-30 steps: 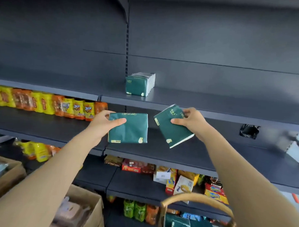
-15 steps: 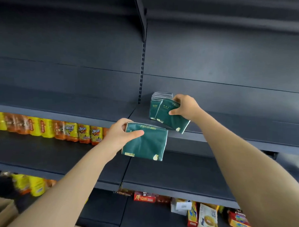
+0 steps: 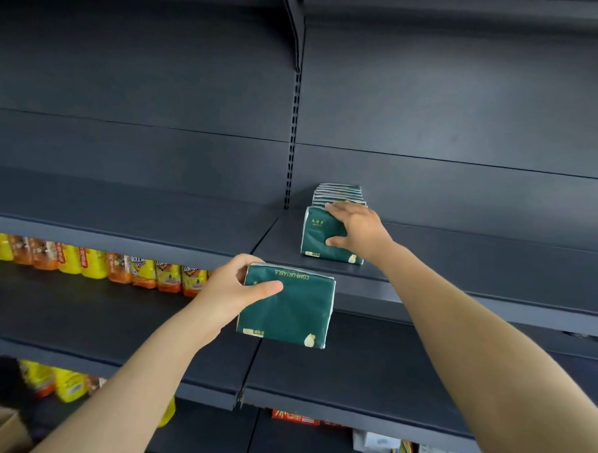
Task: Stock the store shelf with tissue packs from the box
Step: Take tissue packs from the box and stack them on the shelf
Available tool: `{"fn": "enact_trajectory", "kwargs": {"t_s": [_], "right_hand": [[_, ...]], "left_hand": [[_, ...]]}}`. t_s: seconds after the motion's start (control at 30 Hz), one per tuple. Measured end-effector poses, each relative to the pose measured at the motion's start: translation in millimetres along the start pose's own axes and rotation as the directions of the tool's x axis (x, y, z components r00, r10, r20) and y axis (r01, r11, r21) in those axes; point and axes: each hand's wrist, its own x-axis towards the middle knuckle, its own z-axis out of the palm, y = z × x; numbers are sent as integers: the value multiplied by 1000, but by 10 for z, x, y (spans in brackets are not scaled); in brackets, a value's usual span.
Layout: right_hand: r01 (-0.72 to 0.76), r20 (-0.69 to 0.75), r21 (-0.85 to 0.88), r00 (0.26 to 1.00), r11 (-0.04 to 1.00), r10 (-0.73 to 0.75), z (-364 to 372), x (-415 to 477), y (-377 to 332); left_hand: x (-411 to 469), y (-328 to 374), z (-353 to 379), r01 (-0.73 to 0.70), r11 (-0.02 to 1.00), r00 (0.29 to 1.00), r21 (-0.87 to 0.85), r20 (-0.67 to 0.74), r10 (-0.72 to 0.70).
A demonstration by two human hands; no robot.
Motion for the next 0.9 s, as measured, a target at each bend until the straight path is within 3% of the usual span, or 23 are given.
{"fn": "enact_trajectory", "kwargs": {"t_s": [0.33, 0.67, 0.8, 0.9], "right_hand": [[45, -15, -52, 999, 998, -46, 16, 137, 114], [-27, 37, 98, 999, 995, 23, -191, 89, 87], [-59, -84, 258, 993, 964, 83, -431, -144, 67], [-82, -152, 528, 970, 845, 189, -594, -506, -28]], "left_hand": [[73, -20, 175, 16, 999, 1000, -39, 10, -16], [51, 7, 225, 23, 996, 999, -90, -21, -25], [49, 61, 226, 19, 996, 1000, -91, -14, -20], [27, 118, 265, 5, 992, 1000, -129, -6, -5]]}}
